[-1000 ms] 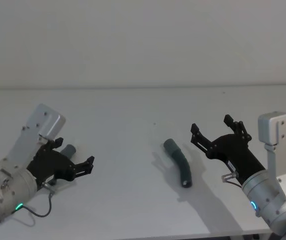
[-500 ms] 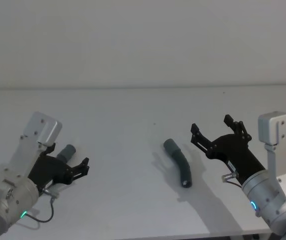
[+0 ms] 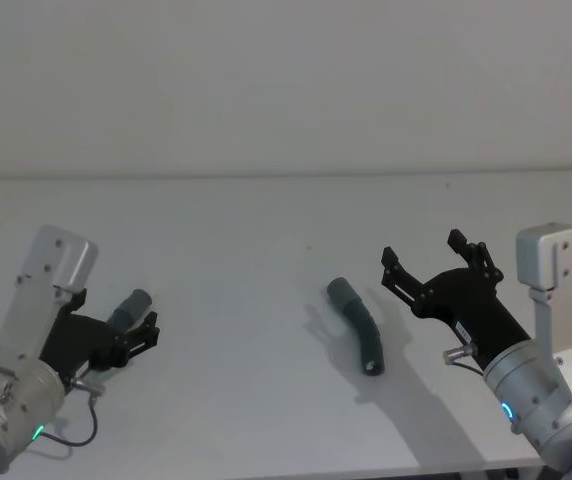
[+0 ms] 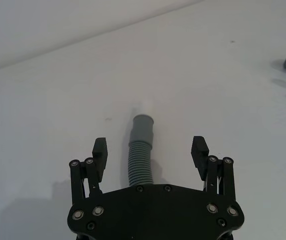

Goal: Use both hands to pick up one end of the pipe from the table, align the ends, and insert them.

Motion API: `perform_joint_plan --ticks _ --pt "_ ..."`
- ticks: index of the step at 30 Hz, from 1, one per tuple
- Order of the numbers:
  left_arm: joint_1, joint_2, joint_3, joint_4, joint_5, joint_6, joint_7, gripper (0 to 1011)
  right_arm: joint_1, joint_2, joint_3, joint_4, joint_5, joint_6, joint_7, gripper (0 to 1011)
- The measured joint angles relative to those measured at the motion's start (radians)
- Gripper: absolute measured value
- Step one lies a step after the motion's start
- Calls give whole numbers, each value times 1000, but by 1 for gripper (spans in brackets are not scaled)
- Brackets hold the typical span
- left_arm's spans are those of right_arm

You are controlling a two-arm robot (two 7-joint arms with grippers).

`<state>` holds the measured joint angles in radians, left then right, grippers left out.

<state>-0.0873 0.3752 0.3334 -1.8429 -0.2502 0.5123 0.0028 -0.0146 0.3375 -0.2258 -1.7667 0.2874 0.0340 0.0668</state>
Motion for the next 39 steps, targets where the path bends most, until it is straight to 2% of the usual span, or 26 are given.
perform_joint_plan --ticks 11,20,29,39 --pt "8 -36 -37 37 -33 -16 0 1001 0 0 0 0 0 0 0 1002" --pt "-10 -50 -53 79 -56 -20 -33 1002 0 0 0 0 0 0 0 1002" --pt "-30 -53 -59 110 -67 -11 -63 1001 0 0 0 0 0 0 0 1002" --pt "-60 -42 -56 135 -70 26 -102 1002 0 0 0 0 0 0 0 1002"
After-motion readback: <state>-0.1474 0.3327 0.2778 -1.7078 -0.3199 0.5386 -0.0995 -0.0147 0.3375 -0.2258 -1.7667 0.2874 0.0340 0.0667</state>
